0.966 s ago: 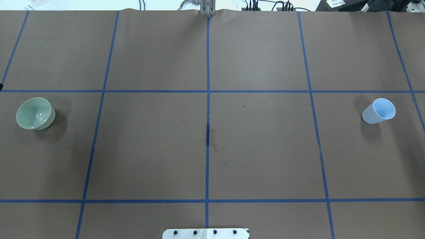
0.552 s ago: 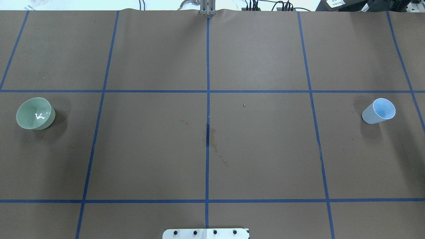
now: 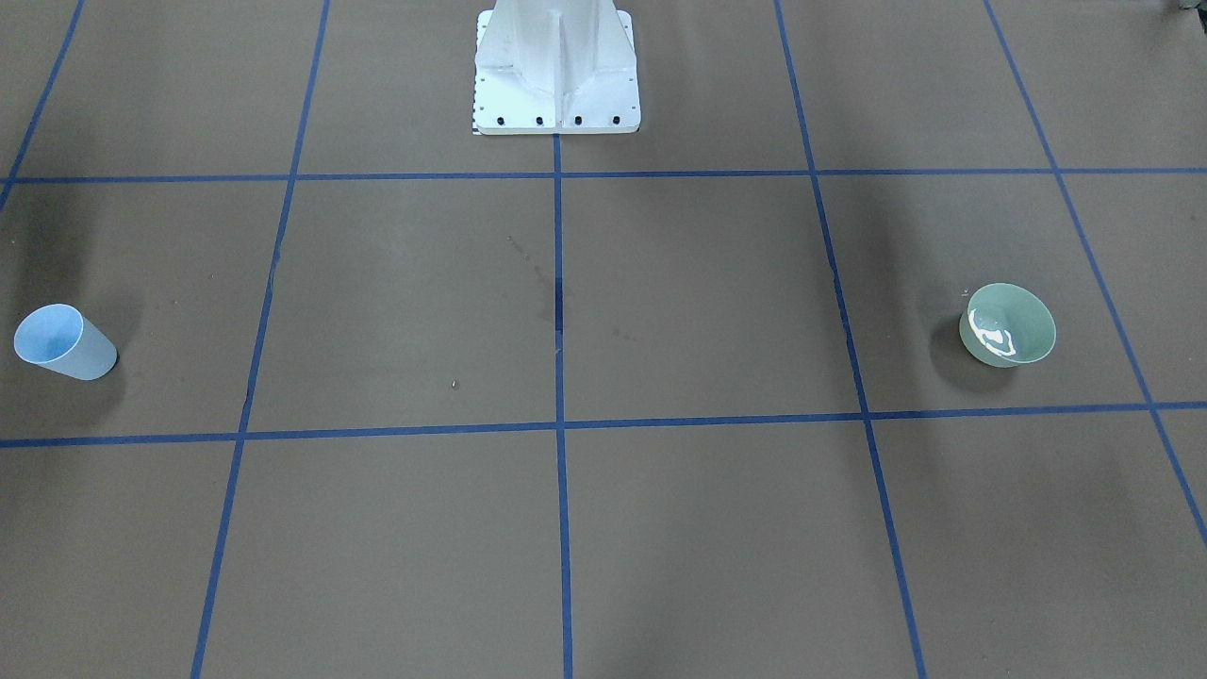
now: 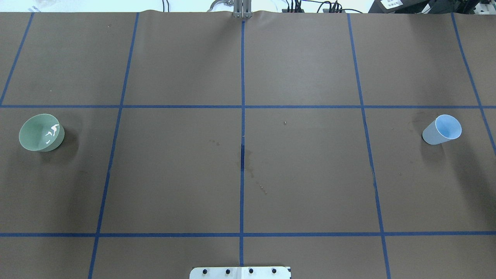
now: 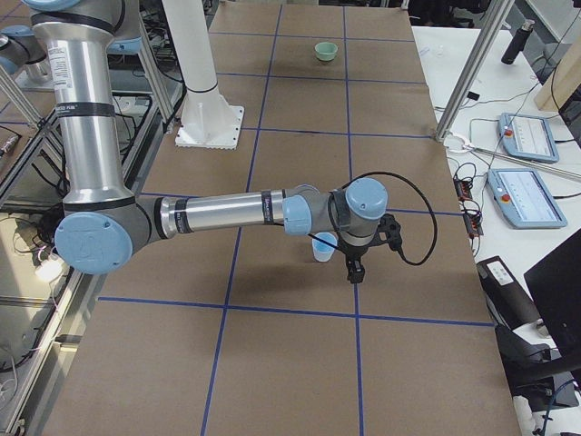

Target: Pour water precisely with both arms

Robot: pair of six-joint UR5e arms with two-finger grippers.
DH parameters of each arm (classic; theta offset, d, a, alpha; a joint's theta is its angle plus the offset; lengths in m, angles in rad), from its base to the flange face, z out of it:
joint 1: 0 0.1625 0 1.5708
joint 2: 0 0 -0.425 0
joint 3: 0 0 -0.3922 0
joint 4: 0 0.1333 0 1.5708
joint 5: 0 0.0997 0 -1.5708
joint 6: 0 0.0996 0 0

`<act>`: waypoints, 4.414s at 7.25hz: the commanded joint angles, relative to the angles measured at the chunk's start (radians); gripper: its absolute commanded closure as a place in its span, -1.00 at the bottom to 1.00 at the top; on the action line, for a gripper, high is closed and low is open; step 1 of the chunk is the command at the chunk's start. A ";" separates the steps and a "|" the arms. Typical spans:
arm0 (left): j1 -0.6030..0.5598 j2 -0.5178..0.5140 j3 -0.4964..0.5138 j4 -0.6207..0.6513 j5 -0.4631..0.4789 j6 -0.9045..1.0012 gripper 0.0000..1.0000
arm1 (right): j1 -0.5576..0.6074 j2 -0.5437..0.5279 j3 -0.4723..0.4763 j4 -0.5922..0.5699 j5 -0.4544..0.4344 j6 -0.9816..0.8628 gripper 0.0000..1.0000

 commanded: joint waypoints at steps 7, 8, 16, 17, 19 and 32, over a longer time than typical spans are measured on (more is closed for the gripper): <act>0.000 0.026 0.000 0.026 0.012 -0.070 -1.00 | 0.006 -0.040 0.037 -0.111 -0.089 -0.007 -0.99; 0.002 0.024 -0.001 0.028 0.008 -0.073 -1.00 | 0.006 -0.040 0.037 -0.111 -0.089 -0.007 -0.99; 0.006 0.040 -0.003 0.011 0.005 -0.070 -1.00 | 0.012 -0.066 0.078 -0.099 -0.088 -0.004 -0.99; 0.006 0.038 -0.001 0.008 0.005 -0.072 -1.00 | 0.012 -0.068 0.080 -0.099 -0.089 -0.007 -0.99; 0.008 0.035 -0.003 0.008 0.007 -0.070 -1.00 | 0.012 -0.064 0.080 -0.099 -0.089 -0.004 -0.99; 0.006 0.107 -0.110 -0.017 -0.025 -0.066 -1.00 | 0.041 -0.022 0.129 -0.194 -0.077 0.005 -0.99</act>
